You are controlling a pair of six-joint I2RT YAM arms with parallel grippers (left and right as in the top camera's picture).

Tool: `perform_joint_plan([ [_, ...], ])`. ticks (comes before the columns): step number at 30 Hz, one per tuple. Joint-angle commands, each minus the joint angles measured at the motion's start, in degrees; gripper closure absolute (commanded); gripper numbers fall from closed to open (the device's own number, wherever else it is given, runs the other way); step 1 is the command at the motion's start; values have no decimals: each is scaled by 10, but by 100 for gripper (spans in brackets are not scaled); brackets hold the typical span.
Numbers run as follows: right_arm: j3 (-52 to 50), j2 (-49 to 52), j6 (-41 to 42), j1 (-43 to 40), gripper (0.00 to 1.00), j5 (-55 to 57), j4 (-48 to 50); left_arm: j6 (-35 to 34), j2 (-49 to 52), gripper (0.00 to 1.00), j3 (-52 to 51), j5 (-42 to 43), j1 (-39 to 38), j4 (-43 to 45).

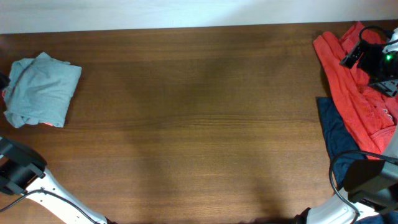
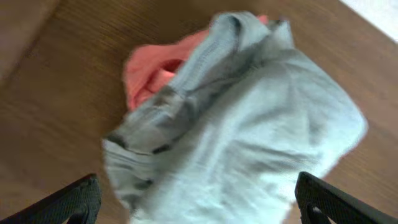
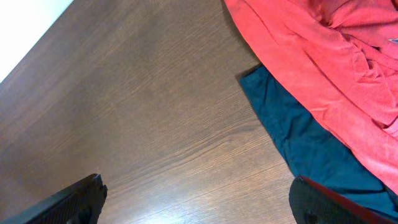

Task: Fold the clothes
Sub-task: 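Press the shirt flat with the left gripper, then release it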

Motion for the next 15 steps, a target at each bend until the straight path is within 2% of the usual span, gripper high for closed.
perform_joint_plan([
  [1, 4, 2, -2, 3, 2, -5, -1, 16, -16, 1, -1, 56, -20, -19],
  [4, 4, 2, -2, 3, 1, -5, -1, 42, -16, 1, -1, 52, -54, -19],
  [9, 4, 2, -7, 3, 1, -4, -2, 42, -16, 1, -1, -3, -102, -18],
  [12, 4, 2, -12, 3, 1, -3, 0, 42, -16, 1, -1, -8, -124, -17],
  [15, 4, 2, -18, 3, 1, -3, 0, 42, -16, 1, -1, -49, -141, 13],
])
